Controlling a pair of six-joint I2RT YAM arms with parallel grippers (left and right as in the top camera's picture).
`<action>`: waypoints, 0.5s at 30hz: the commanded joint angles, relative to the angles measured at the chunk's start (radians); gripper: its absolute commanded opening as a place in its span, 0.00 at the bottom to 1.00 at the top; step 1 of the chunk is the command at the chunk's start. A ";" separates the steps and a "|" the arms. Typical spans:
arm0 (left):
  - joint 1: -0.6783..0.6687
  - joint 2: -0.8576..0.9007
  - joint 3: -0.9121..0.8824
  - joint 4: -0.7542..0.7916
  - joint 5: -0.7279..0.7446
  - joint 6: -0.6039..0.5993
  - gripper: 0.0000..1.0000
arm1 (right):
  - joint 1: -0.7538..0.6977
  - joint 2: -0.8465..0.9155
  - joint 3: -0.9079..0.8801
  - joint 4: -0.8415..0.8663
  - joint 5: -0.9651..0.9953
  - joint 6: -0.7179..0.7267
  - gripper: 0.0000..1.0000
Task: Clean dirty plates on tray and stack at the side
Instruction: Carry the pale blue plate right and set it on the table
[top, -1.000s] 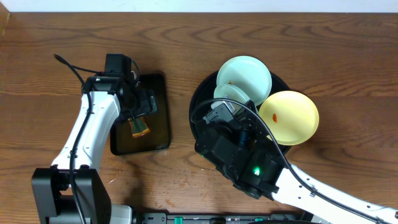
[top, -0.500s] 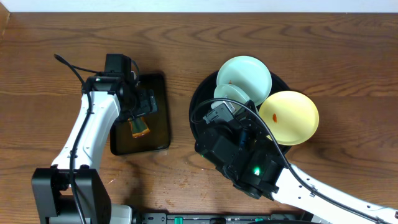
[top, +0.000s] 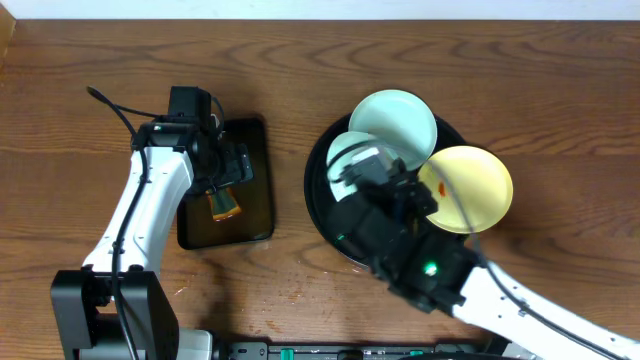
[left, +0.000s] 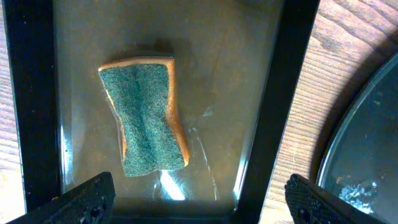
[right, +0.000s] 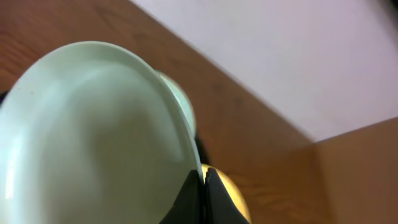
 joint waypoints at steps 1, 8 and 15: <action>0.001 -0.001 0.018 -0.003 0.009 0.010 0.88 | -0.101 -0.079 0.037 -0.047 -0.242 0.154 0.01; 0.001 -0.001 0.018 -0.003 0.009 0.010 0.88 | -0.446 -0.208 0.042 -0.164 -0.650 0.275 0.01; 0.001 -0.001 0.018 -0.003 0.009 0.010 0.89 | -0.988 -0.231 0.041 -0.245 -1.043 0.278 0.01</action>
